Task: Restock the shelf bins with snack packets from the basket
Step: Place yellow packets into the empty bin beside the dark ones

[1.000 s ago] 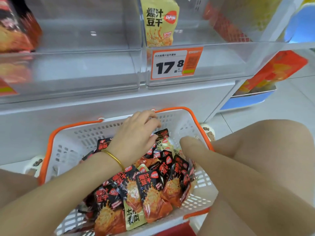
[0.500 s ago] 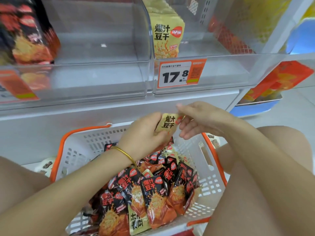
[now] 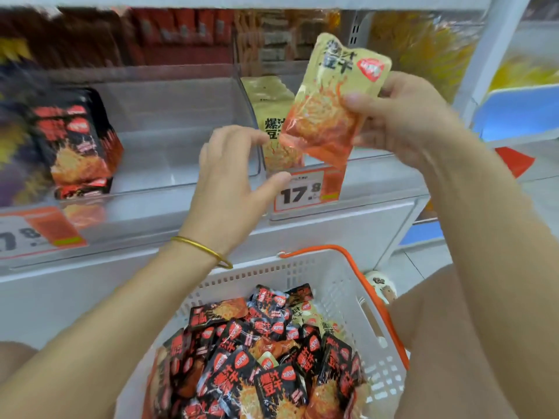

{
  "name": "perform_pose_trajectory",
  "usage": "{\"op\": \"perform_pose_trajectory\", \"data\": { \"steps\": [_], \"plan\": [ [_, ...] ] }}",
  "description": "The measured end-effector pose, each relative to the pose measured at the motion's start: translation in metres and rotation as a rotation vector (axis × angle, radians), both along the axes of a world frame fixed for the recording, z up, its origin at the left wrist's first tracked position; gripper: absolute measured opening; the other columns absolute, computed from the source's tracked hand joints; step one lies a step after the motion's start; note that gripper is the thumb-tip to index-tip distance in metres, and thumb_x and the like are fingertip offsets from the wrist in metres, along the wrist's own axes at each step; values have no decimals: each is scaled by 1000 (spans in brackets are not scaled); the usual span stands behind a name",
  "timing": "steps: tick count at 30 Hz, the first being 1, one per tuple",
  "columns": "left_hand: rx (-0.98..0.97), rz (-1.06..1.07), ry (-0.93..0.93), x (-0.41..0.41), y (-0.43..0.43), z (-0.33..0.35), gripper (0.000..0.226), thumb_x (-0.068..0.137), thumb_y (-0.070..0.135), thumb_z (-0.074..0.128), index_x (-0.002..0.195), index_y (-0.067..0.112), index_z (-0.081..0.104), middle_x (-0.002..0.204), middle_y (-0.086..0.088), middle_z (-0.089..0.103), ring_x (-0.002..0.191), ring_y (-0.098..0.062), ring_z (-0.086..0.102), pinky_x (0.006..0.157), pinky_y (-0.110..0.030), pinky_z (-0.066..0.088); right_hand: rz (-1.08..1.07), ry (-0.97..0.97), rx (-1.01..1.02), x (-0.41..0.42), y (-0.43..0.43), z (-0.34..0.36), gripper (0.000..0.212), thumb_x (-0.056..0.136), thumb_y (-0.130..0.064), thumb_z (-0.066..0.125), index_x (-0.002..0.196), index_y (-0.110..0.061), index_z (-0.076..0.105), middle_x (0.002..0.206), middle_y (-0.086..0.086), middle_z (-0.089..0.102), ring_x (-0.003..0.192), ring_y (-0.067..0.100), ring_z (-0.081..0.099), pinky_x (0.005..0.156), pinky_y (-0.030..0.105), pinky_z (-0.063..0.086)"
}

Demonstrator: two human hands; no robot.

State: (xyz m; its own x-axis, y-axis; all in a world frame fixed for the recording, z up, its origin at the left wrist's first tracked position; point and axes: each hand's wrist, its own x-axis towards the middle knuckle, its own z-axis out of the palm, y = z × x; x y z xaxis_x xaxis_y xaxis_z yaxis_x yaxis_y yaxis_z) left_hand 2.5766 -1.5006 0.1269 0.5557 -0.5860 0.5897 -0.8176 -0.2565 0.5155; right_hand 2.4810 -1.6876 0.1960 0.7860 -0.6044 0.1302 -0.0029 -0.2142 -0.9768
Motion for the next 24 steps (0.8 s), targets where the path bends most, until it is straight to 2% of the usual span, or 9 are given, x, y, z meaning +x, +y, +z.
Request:
{"op": "perform_pose_trajectory", "data": {
  "steps": [3, 6, 8, 12, 15, 16, 19, 22, 24],
  "plan": [
    [168, 80, -129, 9, -9, 4, 55, 77, 37, 71, 121, 10, 51, 124, -7, 45, 119, -26, 40, 92, -15, 19, -19, 83, -103, 29, -14, 6, 7, 85, -11, 67, 87, -17, 64, 81, -2, 68, 57, 9, 65, 47, 24, 54],
    [172, 117, -142, 7, -12, 6, 59, 74, 31, 76, 122, 8, 50, 130, -11, 40, 122, -28, 38, 100, -26, 25, 66, 322, -129, 54, -13, -9, 14, 80, -7, 72, 88, -15, 65, 83, 0, 69, 77, 15, 68, 59, 28, 59],
    [170, 131, -151, 5, -12, 5, 61, 73, 29, 78, 122, 7, 50, 132, -11, 39, 122, -28, 38, 101, -32, 30, 76, 415, -101, 69, -10, -22, 24, 76, -3, 76, 97, -6, 64, 91, 7, 69, 88, 23, 67, 68, 34, 60],
    [161, 129, -148, 5, -12, 2, 62, 73, 26, 78, 125, 8, 48, 135, -10, 38, 123, -27, 37, 102, -32, 30, -16, 523, -186, 93, -11, -38, 44, 68, -10, 84, 103, 1, 59, 97, 10, 65, 86, 23, 65, 68, 35, 57],
    [160, 131, -149, 4, -12, 0, 63, 74, 24, 78, 126, 9, 48, 137, -10, 37, 124, -26, 37, 102, -32, 30, -29, 632, -351, 100, -11, -39, 53, 68, -22, 85, 110, -1, 61, 107, 6, 64, 102, 22, 63, 90, 37, 52],
    [156, 130, -153, 4, -12, -1, 63, 73, 23, 78, 126, 8, 48, 137, -11, 37, 124, -27, 38, 102, -33, 31, -32, 641, -389, 100, -11, -39, 52, 70, -23, 83, 112, -2, 60, 109, 7, 63, 101, 22, 62, 90, 34, 51],
    [154, 125, -157, 5, -11, -2, 64, 72, 22, 79, 126, 7, 48, 137, -12, 38, 124, -29, 38, 101, -36, 34, -22, 625, -357, 97, -13, -36, 47, 76, -17, 77, 117, -1, 58, 108, 10, 60, 80, 18, 57, 70, 21, 50],
    [166, 130, -178, 4, -10, -2, 65, 72, 23, 79, 127, 6, 48, 137, -13, 39, 122, -31, 40, 99, -39, 36, -12, 645, -358, 94, -11, -36, 50, 71, -21, 82, 111, 1, 63, 109, 12, 67, 95, 24, 66, 87, 34, 54],
    [172, 142, -196, 3, -10, -2, 66, 72, 24, 79, 127, 6, 48, 137, -12, 40, 121, -32, 41, 97, -42, 38, -26, 631, -328, 91, -9, -33, 46, 70, -19, 83, 106, 1, 64, 102, 13, 68, 93, 27, 68, 84, 39, 56]
  ]
}}
